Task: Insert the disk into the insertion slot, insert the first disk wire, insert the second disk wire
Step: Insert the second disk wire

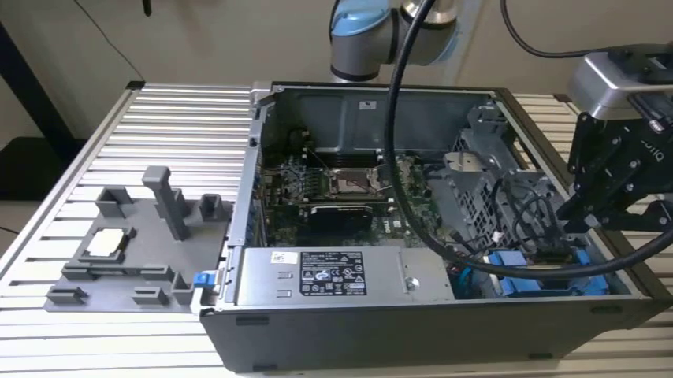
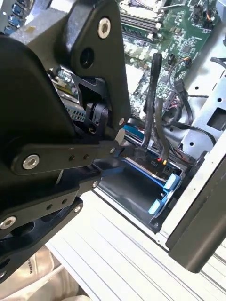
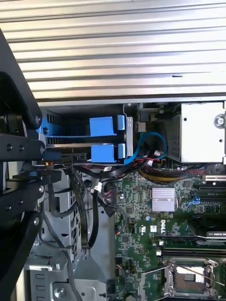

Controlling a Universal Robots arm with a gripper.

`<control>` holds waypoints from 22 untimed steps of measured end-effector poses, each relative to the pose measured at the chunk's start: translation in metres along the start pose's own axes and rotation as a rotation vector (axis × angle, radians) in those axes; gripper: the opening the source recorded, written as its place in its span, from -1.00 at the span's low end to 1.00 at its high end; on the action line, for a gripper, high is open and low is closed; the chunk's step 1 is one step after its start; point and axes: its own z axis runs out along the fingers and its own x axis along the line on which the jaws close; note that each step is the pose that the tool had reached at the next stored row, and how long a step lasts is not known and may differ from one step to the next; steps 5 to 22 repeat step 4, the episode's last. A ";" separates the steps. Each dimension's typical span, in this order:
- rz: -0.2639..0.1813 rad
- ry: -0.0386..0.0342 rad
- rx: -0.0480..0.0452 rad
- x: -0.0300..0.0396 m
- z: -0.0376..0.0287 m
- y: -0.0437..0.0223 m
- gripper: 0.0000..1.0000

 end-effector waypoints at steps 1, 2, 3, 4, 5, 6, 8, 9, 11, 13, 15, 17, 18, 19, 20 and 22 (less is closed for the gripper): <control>0.000 -0.0002 0.0000 0.0000 0.0000 0.0000 -0.52; 0.000 0.0000 0.0000 0.0000 0.0000 0.0000 -0.52; 0.000 0.0000 0.0000 0.0000 0.0000 0.0000 -0.52; 0.000 0.0001 0.0000 0.0000 -0.0001 0.0000 -0.52; 0.000 0.0001 0.0000 0.0000 -0.0001 0.0000 -0.52; 0.000 0.0001 0.0000 0.0000 -0.0001 0.0000 -0.52; 0.000 0.0001 0.0000 0.0000 -0.0001 0.0000 -0.52; 0.000 0.0001 0.0000 0.0000 -0.0001 0.0000 -0.52; 0.000 0.0001 0.0000 0.0000 -0.0001 0.0000 -0.52; 0.000 0.0001 0.0000 0.0000 -0.0001 0.0000 -0.52; 0.000 0.0001 0.0000 0.0000 -0.0001 0.0000 -0.52; 0.000 0.0001 0.0000 0.0000 -0.0001 0.0000 -0.52; 0.000 0.0001 0.0000 0.0000 -0.0001 0.0000 -0.52; 0.000 0.0001 0.0000 0.0000 -0.0001 0.0000 -0.52; 0.000 0.0001 0.0000 0.0000 -0.0001 0.0000 -0.52; 0.000 0.0001 0.0000 0.0000 -0.0001 0.0000 -0.52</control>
